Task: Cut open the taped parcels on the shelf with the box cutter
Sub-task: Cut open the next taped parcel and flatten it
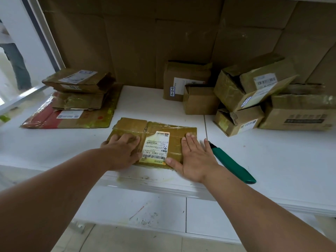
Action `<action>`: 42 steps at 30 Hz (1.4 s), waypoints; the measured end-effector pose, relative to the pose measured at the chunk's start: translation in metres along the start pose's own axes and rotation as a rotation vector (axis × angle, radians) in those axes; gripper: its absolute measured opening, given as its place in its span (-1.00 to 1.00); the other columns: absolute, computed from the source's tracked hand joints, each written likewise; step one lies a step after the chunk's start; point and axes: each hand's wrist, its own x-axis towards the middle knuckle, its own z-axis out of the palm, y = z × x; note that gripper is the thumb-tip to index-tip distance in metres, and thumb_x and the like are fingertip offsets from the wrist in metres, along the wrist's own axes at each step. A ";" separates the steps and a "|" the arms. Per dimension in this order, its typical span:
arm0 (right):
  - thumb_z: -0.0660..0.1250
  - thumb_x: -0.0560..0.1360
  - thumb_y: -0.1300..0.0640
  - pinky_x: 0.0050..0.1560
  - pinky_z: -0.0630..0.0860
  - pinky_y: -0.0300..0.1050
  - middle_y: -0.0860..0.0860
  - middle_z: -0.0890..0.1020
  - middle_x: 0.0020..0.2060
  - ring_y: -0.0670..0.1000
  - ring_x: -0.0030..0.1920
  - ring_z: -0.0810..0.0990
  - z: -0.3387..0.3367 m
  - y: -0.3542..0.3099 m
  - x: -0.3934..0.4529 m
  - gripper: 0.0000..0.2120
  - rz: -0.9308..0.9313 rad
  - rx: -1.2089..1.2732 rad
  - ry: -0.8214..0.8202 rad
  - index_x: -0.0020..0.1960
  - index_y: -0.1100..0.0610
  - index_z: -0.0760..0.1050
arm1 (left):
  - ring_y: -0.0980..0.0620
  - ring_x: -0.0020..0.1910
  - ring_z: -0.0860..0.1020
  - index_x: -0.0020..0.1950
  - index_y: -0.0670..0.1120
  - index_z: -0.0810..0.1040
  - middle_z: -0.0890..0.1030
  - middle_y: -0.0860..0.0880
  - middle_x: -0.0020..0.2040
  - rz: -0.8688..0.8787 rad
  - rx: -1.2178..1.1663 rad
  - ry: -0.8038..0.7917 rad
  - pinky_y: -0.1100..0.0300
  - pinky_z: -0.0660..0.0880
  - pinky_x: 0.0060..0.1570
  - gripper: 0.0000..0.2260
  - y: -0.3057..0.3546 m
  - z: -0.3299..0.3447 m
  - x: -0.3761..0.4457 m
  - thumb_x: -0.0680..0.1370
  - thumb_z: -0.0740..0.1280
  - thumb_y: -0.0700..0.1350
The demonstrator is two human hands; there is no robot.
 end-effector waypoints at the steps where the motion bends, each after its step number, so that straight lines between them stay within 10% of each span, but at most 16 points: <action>1: -0.39 0.32 -0.58 0.50 -0.36 0.21 0.05 -0.25 0.58 0.01 0.55 -0.34 -0.005 0.000 0.001 0.08 0.012 -0.011 -0.027 0.59 0.13 -0.25 | -0.13 0.50 0.03 0.58 0.16 -0.05 0.00 0.12 0.55 0.001 -0.006 -0.003 -0.19 0.10 0.42 -0.38 0.000 -0.001 0.000 0.58 0.02 0.33; 7: -0.13 0.61 -0.22 0.52 -0.19 0.27 0.09 0.55 0.15 0.12 0.37 0.39 -0.036 -0.016 0.019 -0.42 0.089 -0.065 0.158 0.18 0.07 0.56 | -0.12 0.48 0.12 0.51 0.24 0.22 0.19 0.09 0.51 -0.006 -0.105 0.045 -0.23 0.18 0.36 -0.52 -0.004 -0.017 0.004 0.60 0.08 0.28; 13: -0.19 0.64 -0.17 0.54 -0.26 0.11 -0.01 -0.08 0.61 0.01 0.58 -0.16 -0.007 -0.016 0.021 -0.40 -0.017 0.096 0.079 0.61 0.05 -0.07 | -0.14 0.48 0.12 0.37 0.14 0.40 0.26 0.00 0.47 -0.001 -0.170 0.168 -0.18 0.17 0.43 -0.60 0.000 -0.007 0.015 0.57 0.20 0.23; 18: -0.10 0.55 -0.28 0.51 -0.23 0.22 0.09 0.25 0.52 0.13 0.53 0.15 -0.031 -0.022 0.044 -0.34 0.010 0.008 0.142 0.52 0.06 0.23 | -0.12 0.36 0.32 0.28 0.08 0.32 0.37 -0.02 0.37 -0.008 -0.160 0.186 -0.15 0.27 0.35 -0.57 0.002 -0.013 0.027 0.52 0.22 0.28; 23: -0.26 0.53 -0.42 0.52 -0.30 0.19 -0.08 -0.26 0.58 -0.01 0.56 -0.31 -0.008 -0.029 0.045 -0.24 -0.071 0.052 0.031 0.59 -0.06 -0.25 | -0.17 0.51 0.06 0.57 0.15 -0.06 0.08 0.01 0.55 -0.028 0.015 0.112 -0.20 0.04 0.44 -0.33 0.004 -0.006 0.035 0.53 -0.08 0.41; 28: -0.10 0.45 -0.46 0.52 -0.23 0.20 -0.07 -0.13 0.60 0.01 0.58 -0.20 -0.020 -0.029 0.063 -0.17 -0.032 0.097 -0.031 0.60 -0.07 -0.11 | -0.05 0.58 -0.11 0.54 -0.11 0.13 -0.11 -0.06 0.61 0.145 0.012 0.238 -0.11 -0.16 0.50 -0.39 0.012 -0.004 0.052 0.60 0.03 0.23; 32: -0.23 0.43 -0.49 0.50 -0.29 0.21 -0.08 -0.21 0.59 0.01 0.57 -0.27 -0.010 -0.035 0.064 -0.17 -0.047 0.052 0.055 0.59 -0.11 -0.22 | -0.01 0.57 -0.24 0.58 0.06 -0.26 -0.26 0.00 0.59 0.133 0.002 0.136 -0.10 -0.21 0.50 -0.35 0.006 0.003 0.056 0.55 -0.22 0.30; 42: -0.26 0.40 -0.51 0.49 -0.36 0.14 -0.13 -0.29 0.57 -0.07 0.54 -0.35 -0.001 -0.031 0.070 -0.13 -0.052 0.086 0.040 0.59 -0.10 -0.25 | 0.00 0.56 -0.28 0.57 0.13 -0.28 -0.28 0.03 0.59 0.145 0.006 0.079 -0.13 -0.24 0.47 -0.40 0.005 0.003 0.064 0.60 -0.17 0.29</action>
